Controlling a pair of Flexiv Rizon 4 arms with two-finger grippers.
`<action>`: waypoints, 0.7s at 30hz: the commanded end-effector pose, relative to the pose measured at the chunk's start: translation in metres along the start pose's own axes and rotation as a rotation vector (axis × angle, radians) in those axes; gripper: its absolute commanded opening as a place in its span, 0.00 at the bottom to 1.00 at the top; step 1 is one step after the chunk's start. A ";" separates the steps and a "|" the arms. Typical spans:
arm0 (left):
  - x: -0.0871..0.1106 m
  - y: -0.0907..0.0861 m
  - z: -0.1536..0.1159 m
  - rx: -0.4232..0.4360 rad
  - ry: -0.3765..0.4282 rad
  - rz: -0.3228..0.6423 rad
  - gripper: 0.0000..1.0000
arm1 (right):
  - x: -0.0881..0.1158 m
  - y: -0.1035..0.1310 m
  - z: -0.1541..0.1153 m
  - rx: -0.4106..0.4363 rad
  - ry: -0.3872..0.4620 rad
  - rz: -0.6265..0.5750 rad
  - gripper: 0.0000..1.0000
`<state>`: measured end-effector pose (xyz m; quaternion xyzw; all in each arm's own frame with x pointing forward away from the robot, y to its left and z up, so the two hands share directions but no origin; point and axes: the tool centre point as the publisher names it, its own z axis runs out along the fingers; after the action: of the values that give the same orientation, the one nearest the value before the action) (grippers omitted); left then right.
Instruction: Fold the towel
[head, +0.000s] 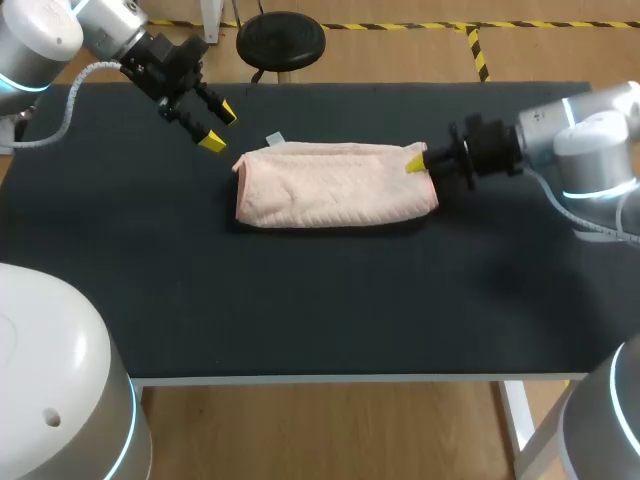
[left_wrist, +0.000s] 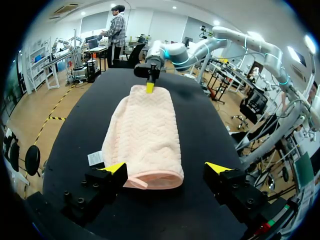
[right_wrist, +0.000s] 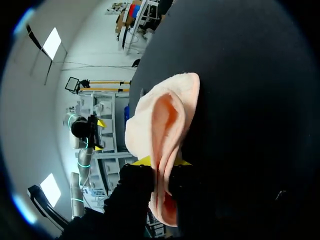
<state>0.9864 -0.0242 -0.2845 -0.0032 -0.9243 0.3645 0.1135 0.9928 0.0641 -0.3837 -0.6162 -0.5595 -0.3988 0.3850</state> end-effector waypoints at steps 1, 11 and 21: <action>-0.001 0.001 0.001 0.002 -0.001 0.001 1.00 | 0.010 0.000 0.001 -0.010 0.028 0.007 0.00; -0.001 0.001 0.001 0.002 -0.001 0.001 1.00 | 0.058 -0.009 0.034 0.029 0.119 -0.030 0.00; -0.001 0.001 0.001 0.002 -0.001 0.001 1.00 | 0.121 -0.007 0.100 0.015 0.240 -0.133 0.00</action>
<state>0.9864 -0.0242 -0.2845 -0.0032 -0.9243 0.3645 0.1135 0.9933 0.1740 -0.3062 -0.5257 -0.5517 -0.4871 0.4267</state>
